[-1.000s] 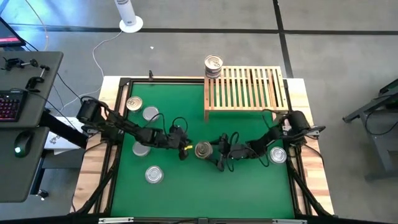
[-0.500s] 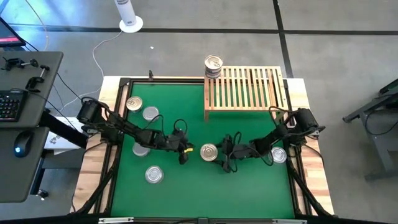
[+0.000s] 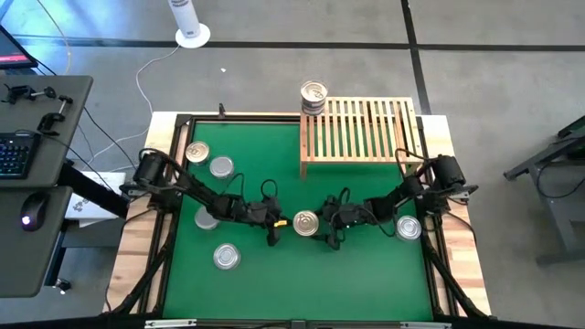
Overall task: Stack canned seafood by type on shelf
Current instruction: Put the blue pink tuna can on the shelf aligned with the stacked blue pink tuna cans
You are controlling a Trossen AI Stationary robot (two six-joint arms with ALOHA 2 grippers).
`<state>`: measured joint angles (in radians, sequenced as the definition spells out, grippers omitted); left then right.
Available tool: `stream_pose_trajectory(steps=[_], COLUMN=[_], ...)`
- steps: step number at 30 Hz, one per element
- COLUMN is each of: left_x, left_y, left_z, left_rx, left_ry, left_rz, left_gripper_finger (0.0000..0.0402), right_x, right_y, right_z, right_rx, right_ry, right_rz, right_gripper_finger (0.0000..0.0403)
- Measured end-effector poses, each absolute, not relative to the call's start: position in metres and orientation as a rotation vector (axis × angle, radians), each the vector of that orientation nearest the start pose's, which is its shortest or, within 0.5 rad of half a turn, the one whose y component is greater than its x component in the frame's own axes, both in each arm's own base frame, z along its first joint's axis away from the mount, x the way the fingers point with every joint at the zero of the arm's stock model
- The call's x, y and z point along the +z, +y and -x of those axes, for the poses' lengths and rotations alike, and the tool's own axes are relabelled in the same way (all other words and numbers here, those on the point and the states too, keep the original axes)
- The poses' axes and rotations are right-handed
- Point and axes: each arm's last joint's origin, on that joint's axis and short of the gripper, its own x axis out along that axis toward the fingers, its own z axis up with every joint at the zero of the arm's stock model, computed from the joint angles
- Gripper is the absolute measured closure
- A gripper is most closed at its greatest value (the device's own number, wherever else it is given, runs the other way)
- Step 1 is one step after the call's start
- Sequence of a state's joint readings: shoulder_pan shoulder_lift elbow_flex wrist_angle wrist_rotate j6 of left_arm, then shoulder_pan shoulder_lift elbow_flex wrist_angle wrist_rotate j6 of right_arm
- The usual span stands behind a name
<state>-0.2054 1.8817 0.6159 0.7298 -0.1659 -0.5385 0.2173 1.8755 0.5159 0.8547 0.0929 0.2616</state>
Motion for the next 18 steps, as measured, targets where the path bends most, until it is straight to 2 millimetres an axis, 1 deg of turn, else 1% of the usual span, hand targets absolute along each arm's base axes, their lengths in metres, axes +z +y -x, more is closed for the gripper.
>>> stream_pose_trajectory(steps=[8,14,18], left_x=[0.082,0.083,0.083], left_y=[-0.062,-0.062,-0.061], left_z=[-0.318,-0.319,-0.319], left_rx=[0.094,0.1,0.127], left_ry=[0.528,0.523,0.517], left_rz=[0.436,0.427,0.42], left_gripper_finger=[0.0401,0.0401,0.0401], right_x=[0.09,0.089,0.089], right_y=[0.066,0.066,0.066], right_z=[-0.301,-0.303,-0.303], right_rx=[0.088,0.076,0.045], right_ry=[0.497,0.499,0.494], right_rz=[-0.051,-0.044,-0.04], right_gripper_finger=[0.0003,0.0004,0.0016])
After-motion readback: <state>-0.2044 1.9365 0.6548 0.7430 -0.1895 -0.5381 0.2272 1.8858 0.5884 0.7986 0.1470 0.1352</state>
